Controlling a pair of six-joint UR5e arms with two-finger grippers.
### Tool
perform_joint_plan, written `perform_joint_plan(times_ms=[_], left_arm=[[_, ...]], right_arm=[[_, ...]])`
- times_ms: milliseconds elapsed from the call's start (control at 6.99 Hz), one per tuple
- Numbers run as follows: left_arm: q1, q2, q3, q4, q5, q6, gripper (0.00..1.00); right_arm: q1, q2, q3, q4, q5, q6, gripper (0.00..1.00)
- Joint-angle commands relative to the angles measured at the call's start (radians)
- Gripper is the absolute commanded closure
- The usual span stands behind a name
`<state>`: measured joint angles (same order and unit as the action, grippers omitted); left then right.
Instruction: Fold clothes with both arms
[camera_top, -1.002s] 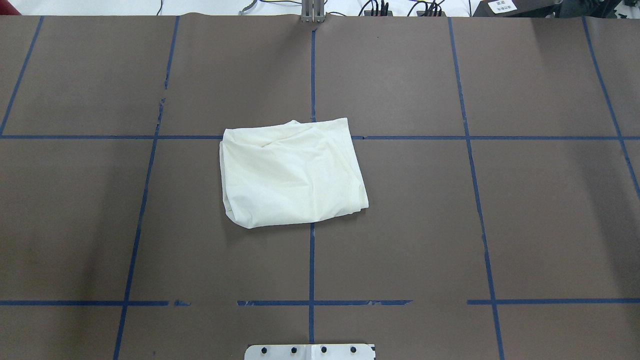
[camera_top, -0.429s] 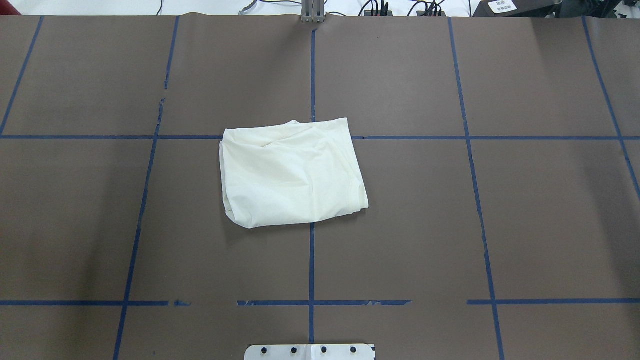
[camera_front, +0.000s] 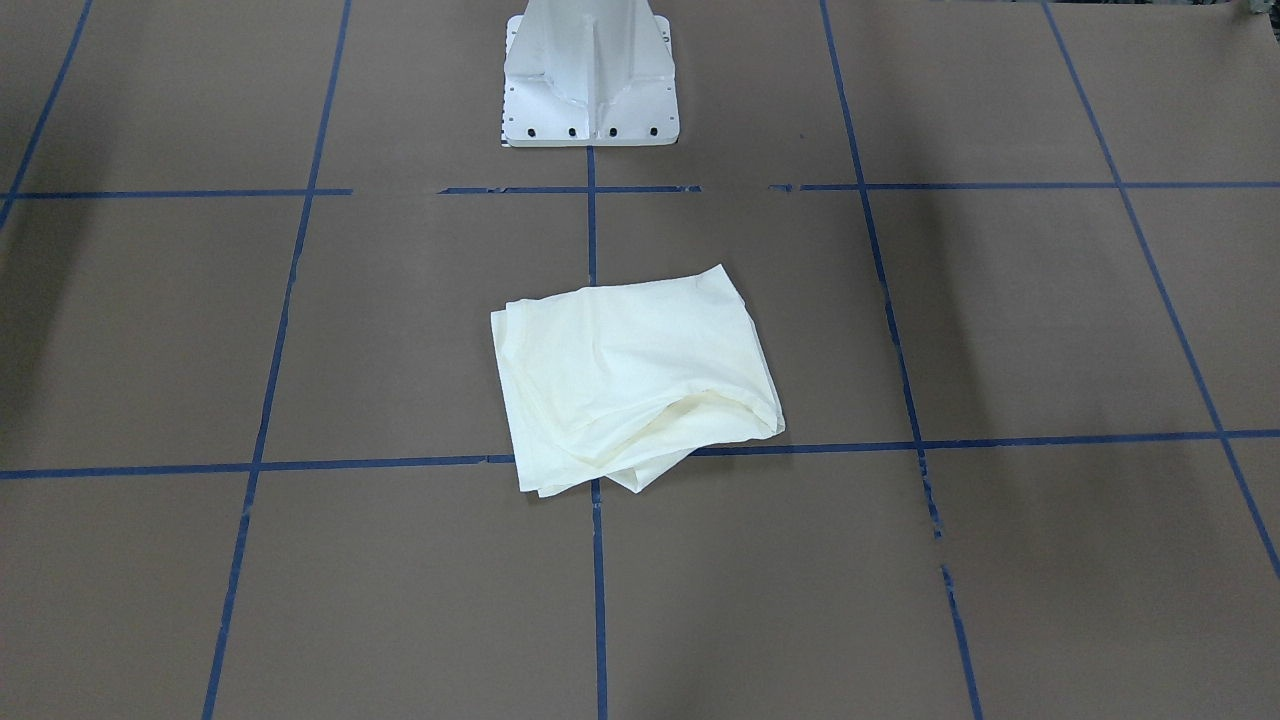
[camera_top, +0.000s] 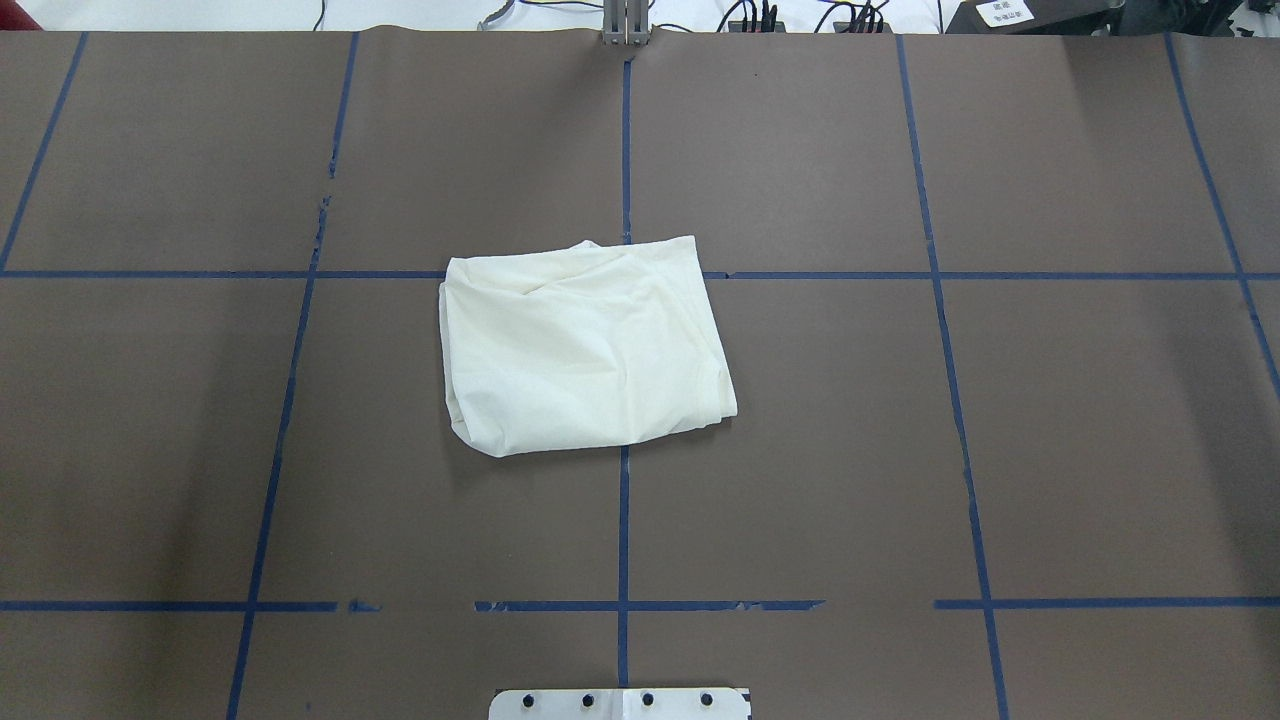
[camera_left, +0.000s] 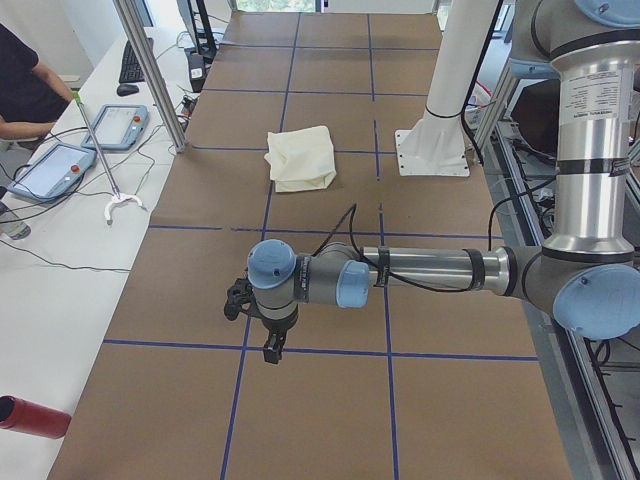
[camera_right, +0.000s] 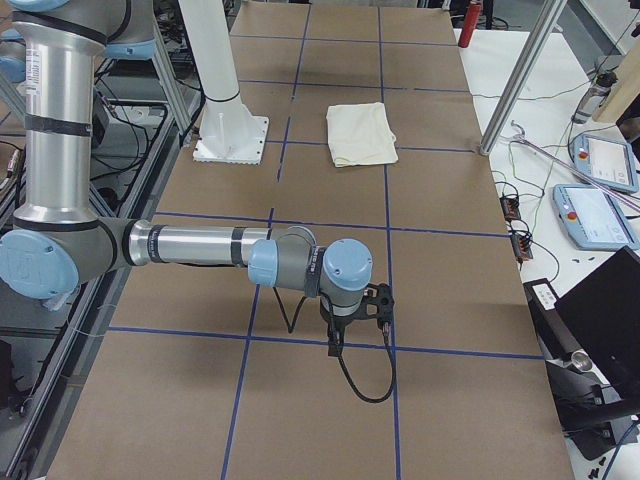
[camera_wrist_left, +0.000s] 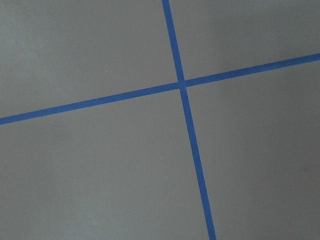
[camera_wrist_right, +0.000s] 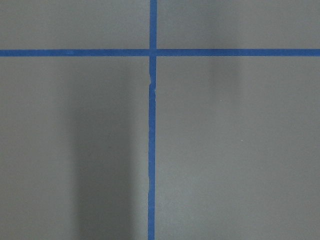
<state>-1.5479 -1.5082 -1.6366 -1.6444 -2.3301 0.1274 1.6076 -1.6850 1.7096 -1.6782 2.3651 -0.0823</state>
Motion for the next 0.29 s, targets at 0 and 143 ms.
perform_joint_plan(times_ms=[0,143], left_arm=[[0.000,-0.003,0.000,0.000,0.002,0.000,0.00],[0.000,-0.003,0.000,0.000,0.002,0.001,0.00]], right_arm=[[0.002,0.005,-0.001,0.000,-0.001,0.001,0.00],[0.003,0.007,-0.001,0.000,-0.001,0.001,0.00]])
